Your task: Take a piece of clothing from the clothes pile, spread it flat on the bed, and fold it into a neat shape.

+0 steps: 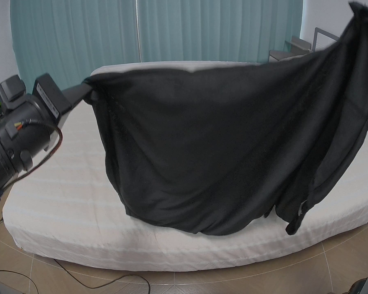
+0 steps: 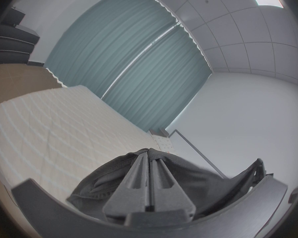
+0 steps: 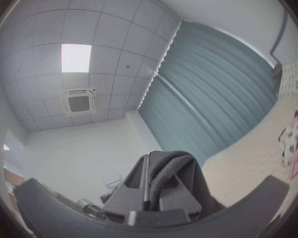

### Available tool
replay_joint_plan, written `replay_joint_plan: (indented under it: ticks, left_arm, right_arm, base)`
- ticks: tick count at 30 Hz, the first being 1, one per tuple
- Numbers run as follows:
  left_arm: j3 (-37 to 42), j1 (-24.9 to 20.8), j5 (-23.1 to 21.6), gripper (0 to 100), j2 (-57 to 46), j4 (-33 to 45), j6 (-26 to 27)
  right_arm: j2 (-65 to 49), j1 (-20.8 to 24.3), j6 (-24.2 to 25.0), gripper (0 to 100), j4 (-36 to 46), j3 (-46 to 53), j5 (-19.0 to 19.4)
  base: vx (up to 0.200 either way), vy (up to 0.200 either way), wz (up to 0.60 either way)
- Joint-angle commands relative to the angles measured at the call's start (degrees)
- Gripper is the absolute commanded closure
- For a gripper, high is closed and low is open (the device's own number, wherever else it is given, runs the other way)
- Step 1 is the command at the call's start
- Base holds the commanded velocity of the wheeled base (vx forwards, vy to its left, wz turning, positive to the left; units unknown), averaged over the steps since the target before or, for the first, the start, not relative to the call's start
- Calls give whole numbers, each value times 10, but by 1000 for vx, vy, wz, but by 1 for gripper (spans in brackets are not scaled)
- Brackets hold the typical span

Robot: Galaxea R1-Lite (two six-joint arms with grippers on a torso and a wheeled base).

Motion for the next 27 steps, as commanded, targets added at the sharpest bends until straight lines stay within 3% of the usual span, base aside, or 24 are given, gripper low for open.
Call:
replay_joint_plan:
  ticks: [1,9,16,27]
  left_arm:
    - [-108,80,5,100,70,31,11]
    - [-127,86,4,100,207,23,-56]
    - [-134,106,-4,100,264,23,-66]
    - [-160,122,-28,100,342,26,-64]
  right_arm:
    - [146,-184,1,100,53,-238,21]
    - [318,-230,-5,100,65,-225,18]
    - [451,-253,-7,100,-27,-230,-13]
    - [521,-233,-7,100,-48,-204,-30]
  base:
    - [0,0,0]
    - [0,0,0]
    - [200,0,0]
    - [200,0,0]
